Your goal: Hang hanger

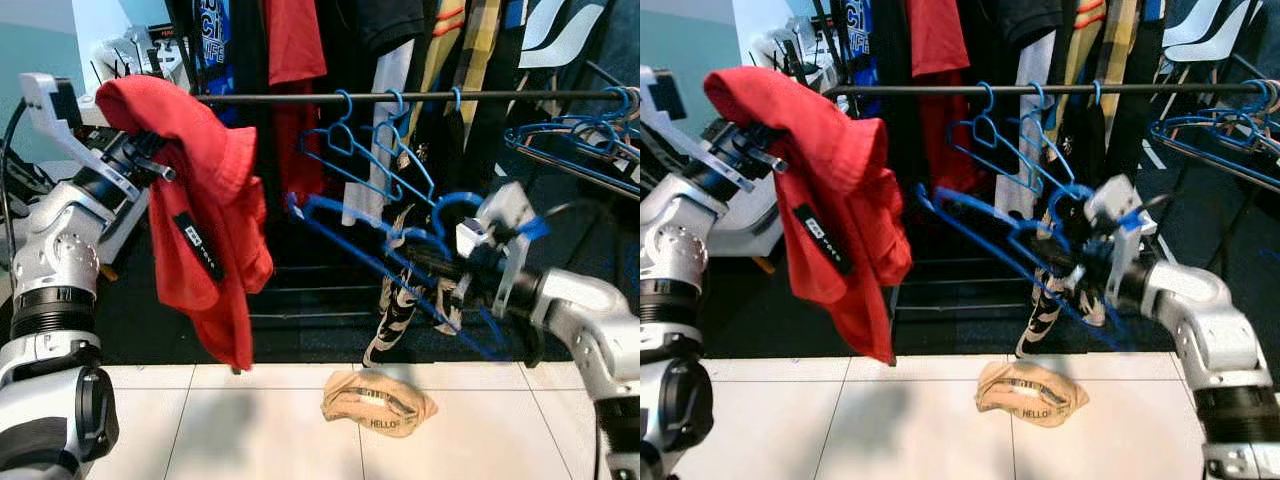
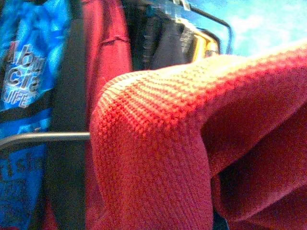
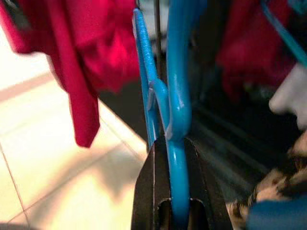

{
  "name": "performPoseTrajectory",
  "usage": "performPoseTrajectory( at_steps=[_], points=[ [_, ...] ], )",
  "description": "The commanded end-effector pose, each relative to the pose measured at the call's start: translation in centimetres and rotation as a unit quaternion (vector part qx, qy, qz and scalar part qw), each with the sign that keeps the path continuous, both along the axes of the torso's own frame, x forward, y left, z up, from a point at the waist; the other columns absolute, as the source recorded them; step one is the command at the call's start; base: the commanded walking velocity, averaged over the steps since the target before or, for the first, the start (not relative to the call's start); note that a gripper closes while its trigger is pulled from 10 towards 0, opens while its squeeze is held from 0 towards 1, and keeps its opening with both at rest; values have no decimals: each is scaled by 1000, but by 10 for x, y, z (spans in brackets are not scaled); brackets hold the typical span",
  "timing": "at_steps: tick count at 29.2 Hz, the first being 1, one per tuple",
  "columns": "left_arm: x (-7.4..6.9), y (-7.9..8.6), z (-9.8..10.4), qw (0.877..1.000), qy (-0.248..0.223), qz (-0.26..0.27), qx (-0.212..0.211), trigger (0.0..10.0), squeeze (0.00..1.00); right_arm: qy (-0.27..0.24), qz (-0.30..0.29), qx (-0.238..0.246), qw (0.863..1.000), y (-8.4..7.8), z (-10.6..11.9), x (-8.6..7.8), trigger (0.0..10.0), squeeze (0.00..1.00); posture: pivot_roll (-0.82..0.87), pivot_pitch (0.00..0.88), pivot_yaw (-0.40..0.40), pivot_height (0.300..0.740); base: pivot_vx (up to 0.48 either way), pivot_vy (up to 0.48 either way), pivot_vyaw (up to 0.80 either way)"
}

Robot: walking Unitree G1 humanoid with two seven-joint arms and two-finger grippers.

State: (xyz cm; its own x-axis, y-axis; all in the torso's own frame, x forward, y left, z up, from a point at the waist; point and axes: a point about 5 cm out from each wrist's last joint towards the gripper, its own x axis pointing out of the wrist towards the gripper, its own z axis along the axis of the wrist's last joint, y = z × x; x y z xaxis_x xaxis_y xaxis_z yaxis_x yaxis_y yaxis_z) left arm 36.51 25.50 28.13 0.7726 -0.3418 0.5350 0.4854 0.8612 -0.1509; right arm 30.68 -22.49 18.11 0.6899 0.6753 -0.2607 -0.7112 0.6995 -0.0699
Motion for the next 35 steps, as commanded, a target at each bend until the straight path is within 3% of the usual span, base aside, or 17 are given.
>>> performPoseTrajectory(
  at_steps=[1,11,12,15,16,18,19,20,22,25,26,27,28,29,31,34,35],
  points=[
    [2,4,6,999,-11,20,-25,0,0,26,-22,-20,999,-5,-13,0,0,0,-39,0,55,740,0,0,0],
    [10,-15,-32,997,59,36,-26,0,0,96,-128,-45,986,-27,-63,-1,0,0,-32,0,53,740,0,0,0],
    [10,-24,-52,995,92,41,-2,0,0,103,-154,-43,982,-29,-76,-3,10000,0,-27,0,52,740,0,0,0],
    [9,-38,-82,989,140,45,35,0,0,120,-180,-26,976,-29,-94,-7,10000,0,-25,0,52,740,0,0,0],
    [6,-48,-104,982,171,39,65,2118,0,129,-197,-23,971,-29,-107,-10,10000,0,-25,0,52,740,0,0,0],
    [6,-48,-104,982,171,39,65,2118,0,129,-197,-23,971,-29,-107,-10,10000,0,-25,0,52,740,0,0,0],
    [1,-59,-127,974,204,33,89,9216,0,142,-218,-18,965,-29,-120,-14,10000,0,-24,0,56,740,0,0,0],
    [1,-59,-127,974,204,33,89,9216,0,142,-218,-18,965,-29,-120,-14,10000,0,-24,0,56,740,0,0,0],
    [-14,-79,-174,952,265,19,154,10000,0,176,-266,-7,948,-28,-149,-26,10000,0,-23,0,56,740,0,0,0],
    [-14,-79,-174,952,265,19,154,10000,0,176,-266,-7,948,-28,-149,-26,10000,0,-23,0,56,740,0,0,0],
    [-23,-84,-195,939,294,21,175,10000,0,197,-287,-8,938,-27,-164,-35,10000,0,-19,0,55,740,0,0,0],
    [-23,-84,-195,939,294,21,175,10000,0,197,-287,-8,938,-27,-164,-35,10000,0,-19,0,55,740,0,0,0],
    [-34,-87,-218,924,330,28,191,10000,0,224,-307,-7,925,-24,-182,-47,10000,0,-21,0,58,740,0,0,0],
    [-34,-87,-218,924,330,28,191,10000,0,224,-307,-7,925,-24,-182,-47,10000,0,-21,0,58,740,0,0,0],
    [-57,-94,-253,900,384,28,203,10000,0,270,-345,-1,899,-20,-209,-70,10000,0,-20,0,57,740,0,0,0],
    [-63,-96,-262,894,397,26,208,10000,0,281,-354,1,892,-18,-216,-76,10000,0,-20,0,57,740,0,0,0],
    [-78,-97,-279,875,429,25,222,10000,0,298,-364,-3,882,-16,-225,-86,10000,0,-19,0,56,740,0,0,0]
  ],
)
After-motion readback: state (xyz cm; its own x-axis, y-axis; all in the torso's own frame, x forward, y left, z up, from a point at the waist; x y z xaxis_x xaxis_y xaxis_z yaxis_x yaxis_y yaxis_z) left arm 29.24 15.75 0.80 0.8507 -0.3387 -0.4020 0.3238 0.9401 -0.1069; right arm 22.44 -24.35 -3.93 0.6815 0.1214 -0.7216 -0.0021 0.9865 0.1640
